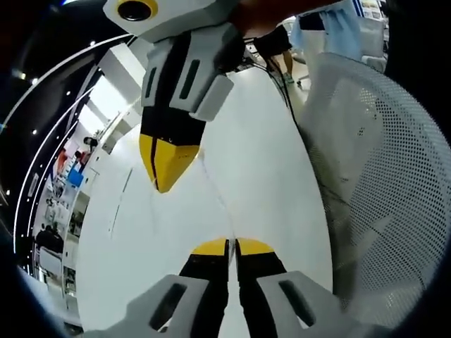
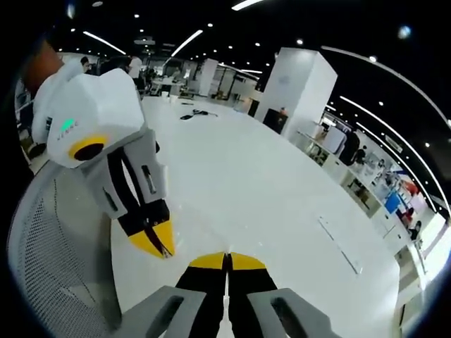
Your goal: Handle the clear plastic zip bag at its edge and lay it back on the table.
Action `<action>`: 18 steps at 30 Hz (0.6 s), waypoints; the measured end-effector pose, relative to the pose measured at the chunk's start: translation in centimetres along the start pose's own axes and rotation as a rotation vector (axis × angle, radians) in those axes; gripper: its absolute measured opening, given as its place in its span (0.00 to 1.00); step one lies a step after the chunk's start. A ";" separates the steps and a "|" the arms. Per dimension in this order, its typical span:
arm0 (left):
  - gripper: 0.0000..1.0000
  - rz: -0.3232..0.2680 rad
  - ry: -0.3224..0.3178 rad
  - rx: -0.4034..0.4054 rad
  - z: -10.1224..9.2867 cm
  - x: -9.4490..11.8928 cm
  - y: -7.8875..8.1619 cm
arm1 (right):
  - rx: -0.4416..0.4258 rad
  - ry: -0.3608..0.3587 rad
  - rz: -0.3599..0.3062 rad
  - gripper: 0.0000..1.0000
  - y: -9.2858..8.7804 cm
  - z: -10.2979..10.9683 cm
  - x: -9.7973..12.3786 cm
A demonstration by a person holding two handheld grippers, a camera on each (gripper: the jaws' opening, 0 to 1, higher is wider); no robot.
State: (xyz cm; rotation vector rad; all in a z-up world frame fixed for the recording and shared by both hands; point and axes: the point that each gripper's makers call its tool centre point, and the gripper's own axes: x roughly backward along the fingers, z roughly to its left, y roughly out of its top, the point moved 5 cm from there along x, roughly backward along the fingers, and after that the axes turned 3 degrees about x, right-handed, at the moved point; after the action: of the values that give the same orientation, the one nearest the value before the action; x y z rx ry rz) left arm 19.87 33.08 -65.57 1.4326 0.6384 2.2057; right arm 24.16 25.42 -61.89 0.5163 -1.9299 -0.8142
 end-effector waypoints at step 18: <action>0.05 0.021 0.019 0.024 0.3 -0.2 -0.7 | -0.001 0.011 0.053 0.00 -1.2 0.7 -0.7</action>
State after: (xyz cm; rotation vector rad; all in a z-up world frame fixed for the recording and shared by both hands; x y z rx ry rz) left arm 20.28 33.60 -66.07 1.4387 0.6615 2.2378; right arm 23.91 25.23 -63.39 0.4659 -1.9254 -0.7768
